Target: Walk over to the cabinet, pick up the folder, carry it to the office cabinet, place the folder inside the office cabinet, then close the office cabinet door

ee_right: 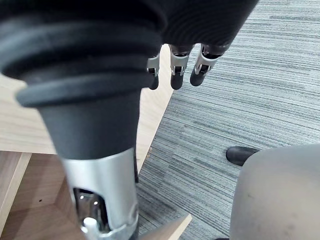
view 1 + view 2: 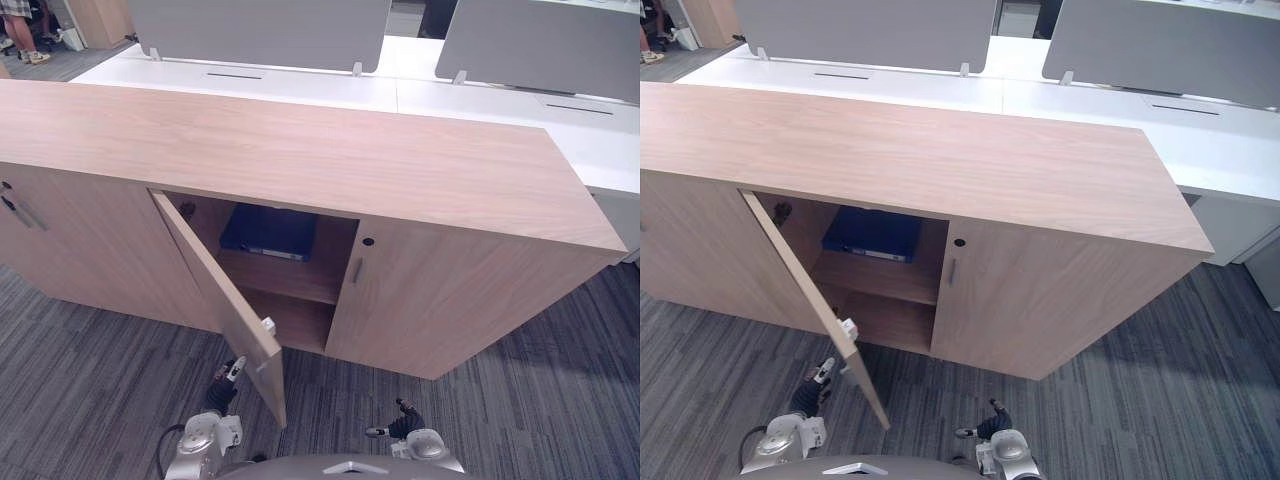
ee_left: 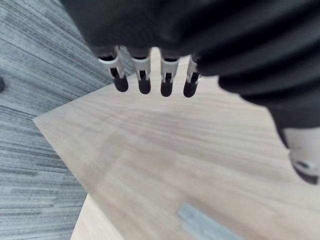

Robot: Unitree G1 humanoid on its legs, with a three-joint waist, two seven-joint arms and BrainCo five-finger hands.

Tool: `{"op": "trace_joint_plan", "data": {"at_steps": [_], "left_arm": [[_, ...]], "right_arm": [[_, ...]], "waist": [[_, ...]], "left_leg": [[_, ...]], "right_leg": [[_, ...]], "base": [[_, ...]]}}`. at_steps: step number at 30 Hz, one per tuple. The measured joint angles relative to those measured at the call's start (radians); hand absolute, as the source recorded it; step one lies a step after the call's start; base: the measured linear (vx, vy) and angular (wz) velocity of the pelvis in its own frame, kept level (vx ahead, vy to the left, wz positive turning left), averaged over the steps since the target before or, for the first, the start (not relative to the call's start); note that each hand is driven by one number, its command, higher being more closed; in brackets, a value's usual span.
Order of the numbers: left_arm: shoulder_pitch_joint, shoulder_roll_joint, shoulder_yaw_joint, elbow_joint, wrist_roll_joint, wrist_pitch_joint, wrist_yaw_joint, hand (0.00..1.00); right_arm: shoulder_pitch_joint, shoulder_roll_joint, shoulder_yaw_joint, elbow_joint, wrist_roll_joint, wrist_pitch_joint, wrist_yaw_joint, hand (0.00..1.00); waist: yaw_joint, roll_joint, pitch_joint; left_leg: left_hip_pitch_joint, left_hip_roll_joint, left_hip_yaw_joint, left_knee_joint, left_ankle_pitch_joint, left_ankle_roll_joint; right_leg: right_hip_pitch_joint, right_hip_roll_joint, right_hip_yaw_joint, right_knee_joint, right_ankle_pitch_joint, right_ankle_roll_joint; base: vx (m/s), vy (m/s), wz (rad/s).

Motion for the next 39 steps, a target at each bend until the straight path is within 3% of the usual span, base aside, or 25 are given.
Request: {"op": "trace_joint_plan", "data": {"at_steps": [10,29,39], "left_arm": [[-0.109,-0.003,-0.111,0.003,0.009,0.01,0.045,0.0],[-0.226,0.046,-0.11,0.085,0.086,0.014,0.079,0.0],[-0.159,0.048,-0.041,0.236,0.169,0.02,0.06,0.0]], "right_arm": [[0.0,0.002,-0.004,0.001,0.008,0.002,-0.023,0.0],[-0.005,0.011,-0.084,0.01,0.018,0.01,-0.036,0.0],[-0.029,0.007,-0.109,0.061,0.044,0.01,-0.036,0.0]], "waist": [[-0.03,0.006,-0.012],[-0.067,0.017,-0.027],[-0.064,0.017,-0.027]], "left_leg": [[-0.013,0.011,0.033,0.0,-0.015,-0.015],[-0.05,0.024,0.047,0.006,-0.02,-0.012],[-0.032,0.031,0.052,0.007,-0.017,-0.014]], "right_leg": [[-0.031,0.012,0.036,-0.014,0.004,-0.013],[-0.056,0.026,0.04,-0.056,0.03,-0.015],[-0.04,0.033,0.048,-0.056,0.034,-0.017]], "base": [[-0.03,-0.024,-0.13],[0.01,-0.043,-0.03],[-0.05,-0.049,-0.02]]}}
